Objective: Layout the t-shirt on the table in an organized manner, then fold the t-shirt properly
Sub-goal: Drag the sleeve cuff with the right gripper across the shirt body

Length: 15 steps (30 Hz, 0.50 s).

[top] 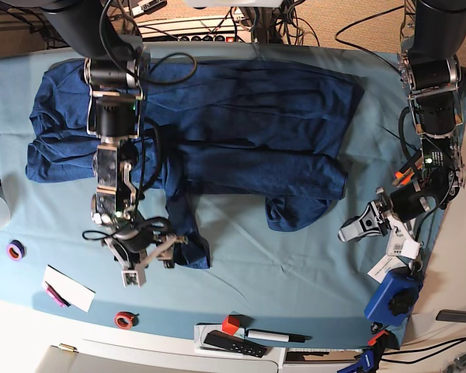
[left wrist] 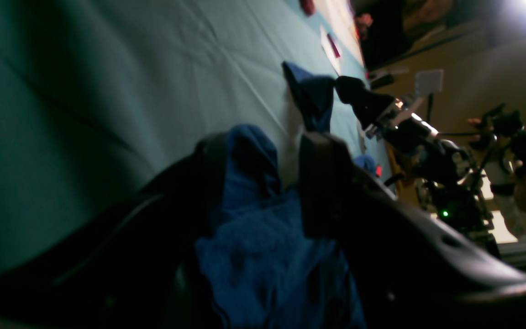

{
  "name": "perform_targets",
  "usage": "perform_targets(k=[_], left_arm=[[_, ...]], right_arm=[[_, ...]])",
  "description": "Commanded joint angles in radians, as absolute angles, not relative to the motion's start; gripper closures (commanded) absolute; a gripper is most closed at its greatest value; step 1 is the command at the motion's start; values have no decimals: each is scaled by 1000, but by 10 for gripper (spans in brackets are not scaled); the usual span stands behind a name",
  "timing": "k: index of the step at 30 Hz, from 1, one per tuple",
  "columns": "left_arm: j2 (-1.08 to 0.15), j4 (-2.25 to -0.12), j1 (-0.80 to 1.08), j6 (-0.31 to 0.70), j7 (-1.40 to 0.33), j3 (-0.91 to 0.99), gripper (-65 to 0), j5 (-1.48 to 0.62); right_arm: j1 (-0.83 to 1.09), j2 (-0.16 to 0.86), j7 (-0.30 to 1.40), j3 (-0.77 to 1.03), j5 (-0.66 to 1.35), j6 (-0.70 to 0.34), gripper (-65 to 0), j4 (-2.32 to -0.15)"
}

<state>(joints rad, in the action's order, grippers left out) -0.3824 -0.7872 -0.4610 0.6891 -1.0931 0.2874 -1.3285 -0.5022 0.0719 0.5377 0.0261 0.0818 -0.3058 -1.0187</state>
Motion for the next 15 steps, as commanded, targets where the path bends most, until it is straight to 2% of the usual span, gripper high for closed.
perform_targets(k=[1,15], left_arm=[[-396,-803,-491,698,-1073,290,-268,-1356],[-396,-803,-491,698,-1072,290,-268,-1356]], right_arm=[[-540,75,511,28,89,-310,-353,-1021],[-532,55,451,27,89,-347,-342,-934]])
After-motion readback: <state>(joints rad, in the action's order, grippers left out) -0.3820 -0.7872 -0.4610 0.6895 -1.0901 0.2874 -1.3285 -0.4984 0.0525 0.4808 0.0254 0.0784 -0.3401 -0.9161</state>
